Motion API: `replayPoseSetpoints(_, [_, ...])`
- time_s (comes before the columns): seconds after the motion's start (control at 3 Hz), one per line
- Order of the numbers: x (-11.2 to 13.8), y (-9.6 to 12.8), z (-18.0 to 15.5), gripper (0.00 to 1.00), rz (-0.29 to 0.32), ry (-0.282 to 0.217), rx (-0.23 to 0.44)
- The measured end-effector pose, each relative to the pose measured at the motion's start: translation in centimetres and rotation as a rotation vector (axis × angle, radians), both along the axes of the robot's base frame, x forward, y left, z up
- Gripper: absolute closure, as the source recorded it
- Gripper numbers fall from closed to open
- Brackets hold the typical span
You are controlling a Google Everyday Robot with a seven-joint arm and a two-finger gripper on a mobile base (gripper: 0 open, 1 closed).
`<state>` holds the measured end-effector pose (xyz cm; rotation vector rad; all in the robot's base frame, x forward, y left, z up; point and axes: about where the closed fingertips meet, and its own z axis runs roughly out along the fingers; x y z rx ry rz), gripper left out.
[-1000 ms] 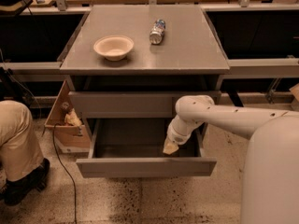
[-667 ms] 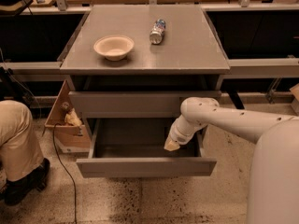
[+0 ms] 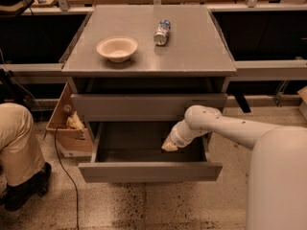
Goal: Open middle drawer
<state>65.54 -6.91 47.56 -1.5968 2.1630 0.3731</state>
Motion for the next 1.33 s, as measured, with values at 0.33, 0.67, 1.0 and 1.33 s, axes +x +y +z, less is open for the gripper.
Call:
replayPoseSetpoints(0.33, [1.1, 0.9, -3.2, 1.0, -0.029, 0.044, 0.013])
replayPoseSetpoints(0.67, [0.9, 1.4, -5.5, 1.0, -0.038, 0.097, 0.019])
replayPoseSetpoints(1.0, [-0.5, 1.5, -6.3, 1.0, -0.041, 0.169, 0.046])
replayPoseSetpoints(1.33, [-2.3, 1.3, -5.7, 1.0, -0.044, 0.237, 0.103])
